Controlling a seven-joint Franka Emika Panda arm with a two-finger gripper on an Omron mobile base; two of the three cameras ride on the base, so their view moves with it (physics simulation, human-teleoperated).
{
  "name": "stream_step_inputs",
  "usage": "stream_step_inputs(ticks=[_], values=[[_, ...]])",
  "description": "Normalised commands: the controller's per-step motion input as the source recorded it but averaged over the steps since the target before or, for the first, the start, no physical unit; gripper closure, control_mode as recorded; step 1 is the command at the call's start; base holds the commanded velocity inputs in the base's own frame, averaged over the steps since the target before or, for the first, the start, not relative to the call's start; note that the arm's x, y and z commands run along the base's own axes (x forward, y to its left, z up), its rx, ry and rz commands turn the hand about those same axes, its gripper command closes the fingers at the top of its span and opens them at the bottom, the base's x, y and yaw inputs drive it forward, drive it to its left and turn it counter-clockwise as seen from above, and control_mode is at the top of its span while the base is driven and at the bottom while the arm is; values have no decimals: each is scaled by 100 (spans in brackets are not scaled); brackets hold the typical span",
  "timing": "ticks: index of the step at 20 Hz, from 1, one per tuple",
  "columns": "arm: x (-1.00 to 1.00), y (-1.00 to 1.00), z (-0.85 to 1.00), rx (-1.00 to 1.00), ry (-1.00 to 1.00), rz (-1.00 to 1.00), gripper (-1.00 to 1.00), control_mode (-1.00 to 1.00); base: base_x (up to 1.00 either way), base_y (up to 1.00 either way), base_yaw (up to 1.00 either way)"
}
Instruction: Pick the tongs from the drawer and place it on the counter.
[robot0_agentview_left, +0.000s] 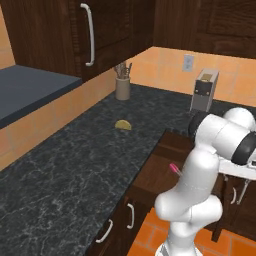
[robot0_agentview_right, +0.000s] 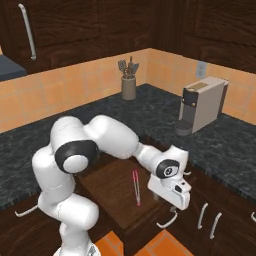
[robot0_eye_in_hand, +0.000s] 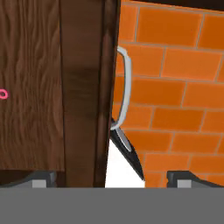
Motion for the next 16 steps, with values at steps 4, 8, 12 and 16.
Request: stream_step_inputs(ticks=[4,8,12,16], values=[[9,24,100,4,-7,19,-100,-100,0,0,0],[56,89,86,0,0,50,-100,-100,0,0,0],[38,87,10,4,-6,56,-100,-100,0,0,0],[14,25,-22,33,-25,34,-100,-100,0,0,0]])
